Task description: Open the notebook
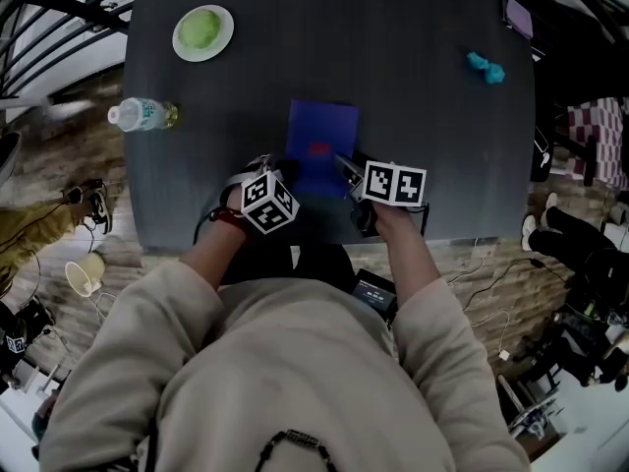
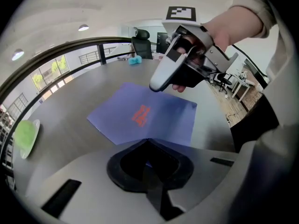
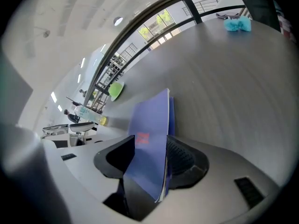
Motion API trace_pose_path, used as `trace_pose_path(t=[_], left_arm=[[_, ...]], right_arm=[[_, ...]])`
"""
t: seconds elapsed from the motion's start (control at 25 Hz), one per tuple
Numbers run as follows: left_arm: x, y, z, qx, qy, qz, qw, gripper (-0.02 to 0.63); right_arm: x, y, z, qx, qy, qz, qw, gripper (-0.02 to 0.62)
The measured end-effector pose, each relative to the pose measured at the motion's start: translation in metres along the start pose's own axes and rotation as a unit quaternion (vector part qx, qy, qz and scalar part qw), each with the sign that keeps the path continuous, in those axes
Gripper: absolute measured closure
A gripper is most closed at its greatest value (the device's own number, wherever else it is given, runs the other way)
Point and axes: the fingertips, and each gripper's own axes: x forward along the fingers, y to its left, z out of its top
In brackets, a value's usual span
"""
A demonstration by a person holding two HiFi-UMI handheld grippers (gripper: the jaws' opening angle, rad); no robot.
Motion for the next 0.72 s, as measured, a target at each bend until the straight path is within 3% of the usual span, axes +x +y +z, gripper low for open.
trace_pose_path(t=[0.24,0.48,0.56,0.72], left_arm=[[0.001,0.0,0.002,-0.008,-0.012,0.006,0.9999,0.605],[-0.003,0.002,0.001,-0.055,-0.047,-0.024,0.9971,0.604],[-0.009,0.004,0.003,-0.065,-0.07,-0.035,0.9948,0.606],[-0.016,0.007,0.002,-0.076,-0.088,-0.039,0.9924,0.606]], right_arm=[[-0.018,0.066,0.012,-0.066,-0.027,0.1,0.992,0.41],[-0.014,0.113,0.004,-0.076,-0.021,0.156,0.985,0.411],[-0.013,0.118,0.004,-0.081,-0.018,0.158,0.984,0.416],[-0.015,0.123,0.011,-0.148,-0.017,0.117,0.982,0.425]])
